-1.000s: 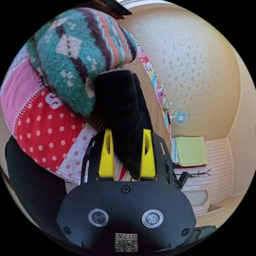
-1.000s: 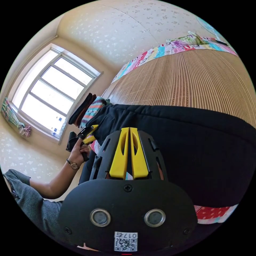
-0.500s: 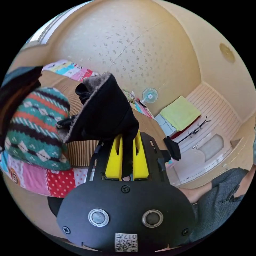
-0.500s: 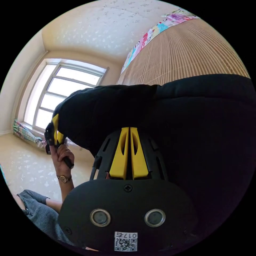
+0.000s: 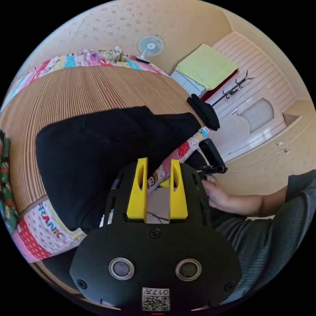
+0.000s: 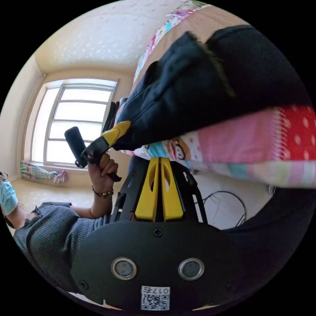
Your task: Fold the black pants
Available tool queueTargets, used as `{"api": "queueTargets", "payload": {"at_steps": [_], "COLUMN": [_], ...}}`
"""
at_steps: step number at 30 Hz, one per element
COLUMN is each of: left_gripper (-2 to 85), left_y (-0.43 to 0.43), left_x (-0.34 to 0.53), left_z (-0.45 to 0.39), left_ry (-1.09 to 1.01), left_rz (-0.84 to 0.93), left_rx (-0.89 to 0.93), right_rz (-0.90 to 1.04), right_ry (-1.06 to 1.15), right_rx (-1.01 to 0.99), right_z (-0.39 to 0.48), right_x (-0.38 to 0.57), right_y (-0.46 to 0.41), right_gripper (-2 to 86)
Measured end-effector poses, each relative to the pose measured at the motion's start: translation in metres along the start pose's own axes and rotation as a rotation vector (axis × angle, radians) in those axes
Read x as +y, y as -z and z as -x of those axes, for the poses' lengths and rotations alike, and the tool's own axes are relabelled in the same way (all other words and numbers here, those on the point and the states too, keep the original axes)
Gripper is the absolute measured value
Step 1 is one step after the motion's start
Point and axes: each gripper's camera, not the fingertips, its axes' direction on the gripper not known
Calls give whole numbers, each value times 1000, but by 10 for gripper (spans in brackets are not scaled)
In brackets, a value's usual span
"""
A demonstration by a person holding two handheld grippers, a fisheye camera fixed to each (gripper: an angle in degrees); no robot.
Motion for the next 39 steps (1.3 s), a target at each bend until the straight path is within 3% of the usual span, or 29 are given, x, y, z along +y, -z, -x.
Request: {"api": "queueTargets", "payload": {"at_steps": [5, 7, 9, 12, 14, 15, 17, 19, 21, 24, 28, 34, 37, 39], "left_gripper": [112, 135, 175, 228, 236, 226, 192, 144, 117, 90, 85, 86, 87, 86], "left_y": [84, 115, 118, 83, 67, 69, 56, 50, 54, 66, 110, 128, 97, 62], "left_x": [58, 85, 92, 86, 95, 104, 105, 119, 121, 117, 77, 1, -42, -68], "left_z": [37, 63, 92, 148, 164, 166, 174, 185, 188, 178, 129, 37, -15, -43], "left_ry": [116, 269, 391, 539, 607, 660, 651, 725, 693, 576, 313, 121, 30, -12], "left_rz": [-349, -489, -480, -256, -282, -343, -332, -370, -371, -419, -361, -310, -299, -245], "left_rx": [-45, -135, -161, -16, 66, 70, 257, 379, 472, 716, 622, 486, 408, 429], "right_rz": [-276, -385, -430, -382, -338, -311, -275, -280, -238, -274, -131, -47, -78, -150], "right_ry": [-29, 37, 98, 191, 249, 286, 325, 263, 228, 142, 109, 115, 118, 98], "right_rx": [14, 48, 72, 27, 43, 75, 182, 424, 513, 347, 85, -256, -353, -308], "right_z": [-4, 14, 32, 62, 82, 93, 102, 95, 80, 63, 48, 51, 41, 26], "right_x": [20, 9, -9, -48, -67, -77, -90, -103, -112, -109, -113, -130, -138, -134], "right_y": [62, 75, 75, 57, 40, 27, 8, -15, -34, -32, -43, -59, -26, 11], "right_gripper": [5, 4, 4, 5, 5, 5, 5, 5, 5, 5, 5, 6, 7, 7]}}
